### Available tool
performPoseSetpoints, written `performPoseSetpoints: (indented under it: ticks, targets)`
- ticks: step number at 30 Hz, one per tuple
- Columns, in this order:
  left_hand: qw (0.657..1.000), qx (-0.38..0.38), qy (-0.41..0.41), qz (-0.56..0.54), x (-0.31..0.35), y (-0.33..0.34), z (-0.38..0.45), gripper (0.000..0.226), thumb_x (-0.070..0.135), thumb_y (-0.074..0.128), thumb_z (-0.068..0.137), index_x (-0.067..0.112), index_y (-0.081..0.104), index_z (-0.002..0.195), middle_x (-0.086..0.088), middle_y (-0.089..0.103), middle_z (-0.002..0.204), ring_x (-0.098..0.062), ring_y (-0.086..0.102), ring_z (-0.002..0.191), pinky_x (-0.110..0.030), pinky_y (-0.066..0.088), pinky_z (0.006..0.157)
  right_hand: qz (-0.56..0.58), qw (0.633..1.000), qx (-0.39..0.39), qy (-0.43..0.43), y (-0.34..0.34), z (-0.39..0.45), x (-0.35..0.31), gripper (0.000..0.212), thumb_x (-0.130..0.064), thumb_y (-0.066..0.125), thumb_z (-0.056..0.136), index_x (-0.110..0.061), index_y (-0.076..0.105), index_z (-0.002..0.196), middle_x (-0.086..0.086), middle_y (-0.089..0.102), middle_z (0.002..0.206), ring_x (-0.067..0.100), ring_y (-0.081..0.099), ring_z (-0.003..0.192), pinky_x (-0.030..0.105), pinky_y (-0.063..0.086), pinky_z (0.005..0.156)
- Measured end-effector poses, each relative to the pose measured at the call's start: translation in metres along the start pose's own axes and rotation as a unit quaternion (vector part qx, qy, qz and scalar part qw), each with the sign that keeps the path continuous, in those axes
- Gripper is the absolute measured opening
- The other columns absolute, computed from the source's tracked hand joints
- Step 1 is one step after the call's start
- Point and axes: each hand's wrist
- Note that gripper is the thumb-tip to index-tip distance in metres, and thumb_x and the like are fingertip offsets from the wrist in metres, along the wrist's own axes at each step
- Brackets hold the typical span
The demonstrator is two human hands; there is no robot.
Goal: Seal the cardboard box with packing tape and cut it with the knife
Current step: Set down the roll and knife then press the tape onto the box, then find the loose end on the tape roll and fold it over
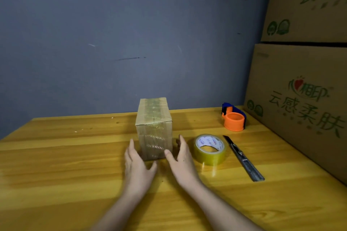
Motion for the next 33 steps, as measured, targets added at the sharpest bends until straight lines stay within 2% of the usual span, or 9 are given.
performPoseSetpoints:
  ticks: [4,6,9,14,19,22,25,28,33]
  targets:
    - [0.967,0.151,0.206,-0.023,0.015,-0.011,-0.029,0.069,0.017,0.061,0.081,0.006,0.027,0.14,-0.01,0.031,0.139,-0.018,0.033,0.132,-0.025,0.022,0.111,0.02,0.992,0.011,-0.123,-0.025,-0.016,0.005,0.054,-0.029,0.054,0.091,-0.022,0.033,0.139,-0.006,0.048,0.132,0.007,0.044,0.126,0.028,0.036,0.108]
    - [0.932,0.129,0.34,0.013,0.026,-0.005,-0.034,0.056,0.024,0.053,0.082,0.008,0.035,0.132,-0.007,0.039,0.131,-0.015,0.038,0.126,-0.027,0.028,0.11,-0.006,0.982,0.012,-0.187,-0.044,-0.014,0.004,0.04,-0.035,0.047,0.091,-0.023,0.047,0.129,-0.008,0.056,0.121,0.004,0.051,0.116,0.027,0.043,0.1]
    - [0.906,0.05,0.411,0.091,0.044,0.021,-0.032,0.045,0.031,0.051,0.082,0.015,0.043,0.124,-0.002,0.047,0.121,-0.015,0.045,0.116,-0.031,0.032,0.103,-0.073,0.965,0.101,-0.229,-0.078,0.006,0.01,0.032,-0.034,0.037,0.093,-0.02,0.064,0.102,-0.009,0.062,0.1,0.007,0.056,0.097,0.03,0.047,0.083]
    - [0.863,-0.078,0.426,0.261,0.07,0.074,-0.019,0.061,0.058,0.043,0.076,0.021,0.052,0.123,0.004,0.061,0.12,-0.013,0.055,0.116,-0.039,0.035,0.111,-0.132,0.939,0.241,-0.206,-0.124,0.022,0.047,0.031,-0.028,0.035,0.093,-0.017,0.064,0.092,-0.006,0.062,0.09,0.013,0.054,0.088,0.034,0.046,0.077]
    - [0.871,-0.123,0.415,0.234,0.08,0.097,-0.009,0.037,0.054,0.048,0.072,0.03,0.062,0.096,0.013,0.068,0.09,-0.01,0.064,0.093,-0.032,0.024,0.098,-0.059,0.961,0.251,-0.102,-0.134,0.03,0.065,0.027,-0.03,0.037,0.092,-0.025,0.062,0.099,-0.012,0.062,0.096,0.011,0.056,0.096,0.024,0.041,0.081]
    - [0.915,-0.103,0.378,0.099,0.079,0.095,-0.004,0.029,0.05,0.05,0.08,0.029,0.06,0.097,0.013,0.067,0.094,0.004,0.053,0.099,-0.025,0.022,0.095,-0.016,0.975,0.198,-0.097,-0.13,0.035,0.063,0.031,-0.034,0.037,0.092,-0.028,0.063,0.109,-0.013,0.065,0.109,0.007,0.058,0.107,0.029,0.045,0.092]
    - [0.943,-0.108,0.306,-0.068,0.073,0.094,-0.001,0.017,0.046,0.055,0.082,0.038,0.046,0.094,0.02,0.057,0.091,0.017,0.041,0.1,-0.026,0.034,0.093,0.077,0.989,0.094,-0.079,-0.119,0.034,0.059,0.037,-0.043,0.043,0.088,-0.035,0.054,0.122,-0.014,0.058,0.127,-0.002,0.05,0.119,0.022,0.04,0.099]
    - [0.937,-0.149,0.243,-0.202,0.072,0.095,-0.001,0.022,0.042,0.056,0.078,0.037,0.038,0.091,0.011,0.056,0.081,-0.01,0.054,0.082,-0.036,0.046,0.08,0.17,0.984,-0.007,-0.052,-0.11,0.029,0.051,0.049,-0.048,0.053,0.084,-0.042,0.042,0.131,-0.019,0.05,0.131,-0.013,0.048,0.114,0.011,0.04,0.091]
    - [0.9,-0.178,0.203,-0.342,0.077,0.09,-0.002,0.027,0.031,0.047,0.072,0.019,0.048,0.095,0.024,0.06,0.086,0.005,0.052,0.08,-0.015,0.043,0.074,0.263,0.959,-0.098,-0.051,-0.103,0.022,0.046,0.068,-0.048,0.061,0.075,-0.037,0.035,0.137,-0.018,0.055,0.127,-0.009,0.055,0.111,0.004,0.043,0.083]
Point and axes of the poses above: each hand's wrist, its own z-axis towards the middle knuckle, its own y-axis out of the palm, x = y × z
